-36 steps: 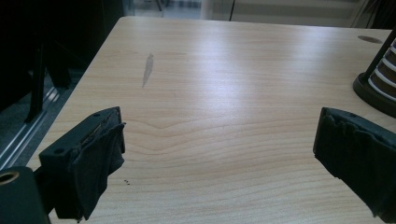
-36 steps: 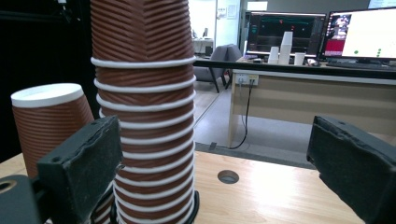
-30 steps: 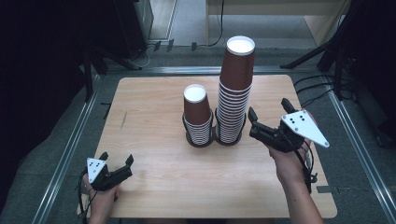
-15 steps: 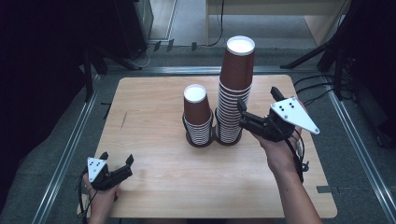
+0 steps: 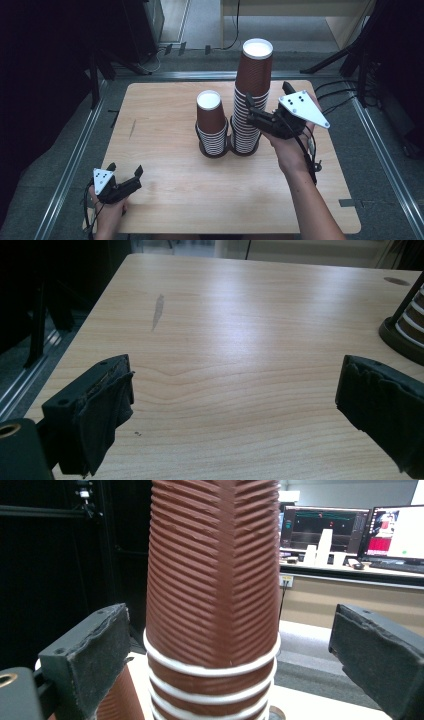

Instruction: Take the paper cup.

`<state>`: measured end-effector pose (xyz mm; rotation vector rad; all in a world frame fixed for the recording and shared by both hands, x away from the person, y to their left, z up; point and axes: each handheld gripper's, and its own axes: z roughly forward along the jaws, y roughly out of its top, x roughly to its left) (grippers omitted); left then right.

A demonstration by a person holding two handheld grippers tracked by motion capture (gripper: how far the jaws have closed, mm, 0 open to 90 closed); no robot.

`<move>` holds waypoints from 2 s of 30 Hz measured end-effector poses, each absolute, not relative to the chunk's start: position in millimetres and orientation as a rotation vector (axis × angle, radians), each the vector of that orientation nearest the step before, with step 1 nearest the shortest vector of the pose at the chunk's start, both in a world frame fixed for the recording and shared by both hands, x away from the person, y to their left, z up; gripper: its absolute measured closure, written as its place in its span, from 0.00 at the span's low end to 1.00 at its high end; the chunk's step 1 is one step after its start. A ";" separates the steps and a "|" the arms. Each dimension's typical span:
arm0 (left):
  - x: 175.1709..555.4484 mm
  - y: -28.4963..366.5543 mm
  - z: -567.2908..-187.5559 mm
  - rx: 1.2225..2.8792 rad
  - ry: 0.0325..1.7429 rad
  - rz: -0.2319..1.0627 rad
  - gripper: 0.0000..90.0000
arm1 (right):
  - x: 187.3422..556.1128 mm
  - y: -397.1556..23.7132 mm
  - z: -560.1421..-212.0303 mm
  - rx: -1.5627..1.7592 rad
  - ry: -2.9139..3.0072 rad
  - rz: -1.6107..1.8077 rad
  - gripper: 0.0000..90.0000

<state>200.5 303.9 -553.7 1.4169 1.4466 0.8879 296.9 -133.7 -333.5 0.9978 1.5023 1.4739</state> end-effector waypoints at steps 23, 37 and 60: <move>201.3 304.9 -553.7 1.416 1.445 0.879 0.03 | 331.0 -104.1 -328.9 1.031 1.510 1.381 0.04; 201.5 304.9 -553.7 1.416 1.447 0.877 0.03 | 336.5 -100.4 -329.5 1.053 1.502 1.387 0.10; 201.6 305.0 -553.7 1.415 1.448 0.873 0.03 | 335.4 -98.6 -304.0 1.010 1.441 1.415 0.13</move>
